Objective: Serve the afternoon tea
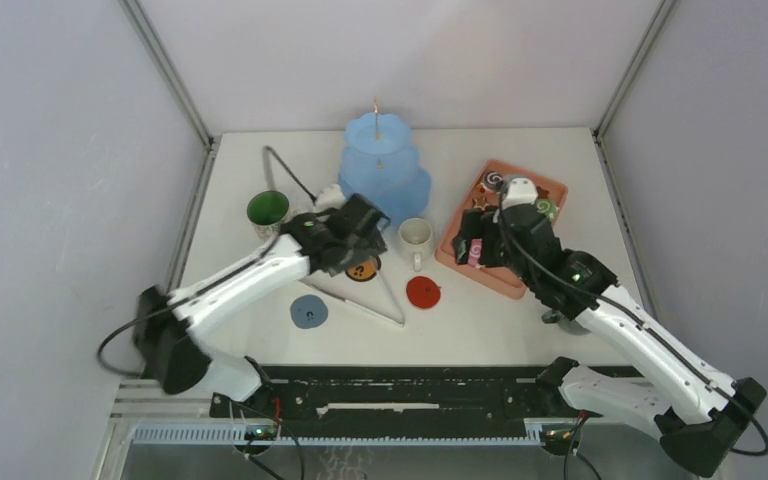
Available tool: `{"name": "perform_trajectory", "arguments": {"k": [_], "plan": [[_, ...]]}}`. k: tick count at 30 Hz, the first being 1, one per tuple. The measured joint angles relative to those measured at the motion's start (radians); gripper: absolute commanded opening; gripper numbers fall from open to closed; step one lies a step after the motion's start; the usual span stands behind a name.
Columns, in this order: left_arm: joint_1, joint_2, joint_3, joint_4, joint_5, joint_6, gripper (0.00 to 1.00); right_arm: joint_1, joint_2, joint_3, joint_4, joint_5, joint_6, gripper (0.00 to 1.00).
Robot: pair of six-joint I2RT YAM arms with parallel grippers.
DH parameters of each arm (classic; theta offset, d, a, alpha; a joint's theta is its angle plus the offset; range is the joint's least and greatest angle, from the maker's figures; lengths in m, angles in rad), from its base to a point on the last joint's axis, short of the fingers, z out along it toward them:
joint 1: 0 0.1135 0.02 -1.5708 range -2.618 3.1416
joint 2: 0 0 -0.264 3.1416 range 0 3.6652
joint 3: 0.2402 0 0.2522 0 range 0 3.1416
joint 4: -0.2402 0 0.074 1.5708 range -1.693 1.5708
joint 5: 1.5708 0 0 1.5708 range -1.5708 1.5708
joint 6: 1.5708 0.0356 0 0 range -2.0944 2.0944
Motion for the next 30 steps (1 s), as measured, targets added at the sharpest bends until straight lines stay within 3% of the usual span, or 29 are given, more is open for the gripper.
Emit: {"name": "perform_trajectory", "arguments": {"k": [5,11,14,23,30], "plan": [[0.148,-0.373,-0.094,0.086,0.013,0.149,0.91,0.221,0.035,-0.008,0.105,0.003,-0.018,1.00],[0.340,-0.660,-0.209,0.064,-0.026,0.297,0.97,0.392,0.211,-0.017,0.254,-0.042,-0.014,1.00],[0.385,-0.730,-0.257,0.049,-0.053,0.346,0.98,0.408,0.309,-0.018,0.296,-0.096,0.005,1.00],[0.407,-0.871,-0.488,0.072,-0.028,0.363,0.99,0.460,0.568,-0.018,0.331,-0.053,0.014,1.00],[0.407,-0.864,-0.496,0.123,0.053,0.401,0.99,0.463,0.690,-0.018,0.434,-0.032,-0.017,1.00]]}}
